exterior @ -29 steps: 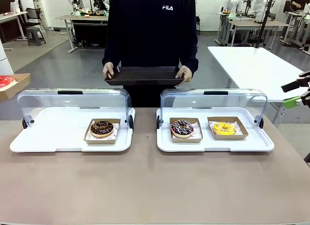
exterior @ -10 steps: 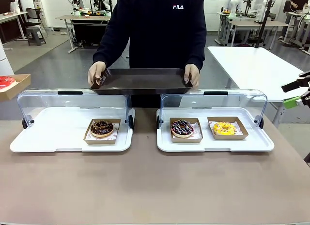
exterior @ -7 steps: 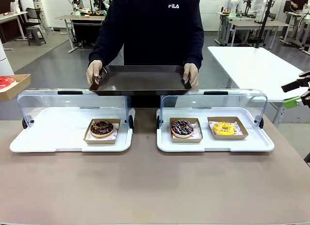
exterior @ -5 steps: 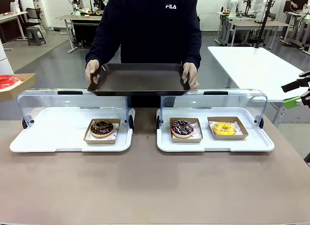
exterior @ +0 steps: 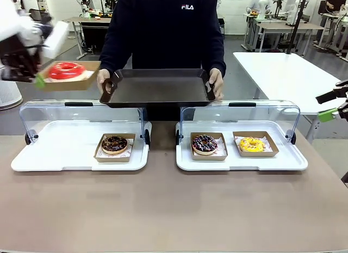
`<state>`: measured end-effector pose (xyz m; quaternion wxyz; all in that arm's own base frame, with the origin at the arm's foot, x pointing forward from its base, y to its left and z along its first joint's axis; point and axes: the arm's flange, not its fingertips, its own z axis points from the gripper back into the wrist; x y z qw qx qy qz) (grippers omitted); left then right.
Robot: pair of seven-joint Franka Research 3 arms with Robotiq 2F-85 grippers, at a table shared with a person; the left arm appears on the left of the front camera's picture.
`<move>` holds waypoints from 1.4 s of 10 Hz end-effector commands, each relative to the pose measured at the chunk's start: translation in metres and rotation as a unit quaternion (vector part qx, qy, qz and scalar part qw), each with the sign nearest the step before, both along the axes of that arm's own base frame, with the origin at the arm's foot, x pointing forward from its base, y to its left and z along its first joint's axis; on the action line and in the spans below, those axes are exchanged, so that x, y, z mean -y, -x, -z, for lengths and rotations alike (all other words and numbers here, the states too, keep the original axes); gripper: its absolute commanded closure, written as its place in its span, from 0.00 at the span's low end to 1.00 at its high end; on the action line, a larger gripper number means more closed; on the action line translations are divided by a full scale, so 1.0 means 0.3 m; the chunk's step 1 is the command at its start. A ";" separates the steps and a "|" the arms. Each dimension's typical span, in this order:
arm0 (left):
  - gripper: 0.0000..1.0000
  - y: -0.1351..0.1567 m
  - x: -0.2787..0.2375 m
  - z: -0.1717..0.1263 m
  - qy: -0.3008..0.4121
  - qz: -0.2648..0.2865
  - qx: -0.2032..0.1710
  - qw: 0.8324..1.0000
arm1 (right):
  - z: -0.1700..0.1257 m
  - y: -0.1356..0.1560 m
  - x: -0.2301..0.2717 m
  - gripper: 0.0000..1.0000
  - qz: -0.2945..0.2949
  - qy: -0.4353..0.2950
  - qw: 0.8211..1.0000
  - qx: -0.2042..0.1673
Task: Provide the desired donut to the person.
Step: Place the picked Paper togo box onto the Handle tray extended by the person.
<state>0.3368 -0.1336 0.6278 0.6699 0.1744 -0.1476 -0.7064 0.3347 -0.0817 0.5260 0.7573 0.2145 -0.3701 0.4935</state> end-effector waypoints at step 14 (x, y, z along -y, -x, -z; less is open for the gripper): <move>0.99 -0.245 0.476 0.191 0.016 0.026 -0.002 1.000 | 0.002 -0.009 0.000 0.00 -0.006 -0.010 1.000 0.007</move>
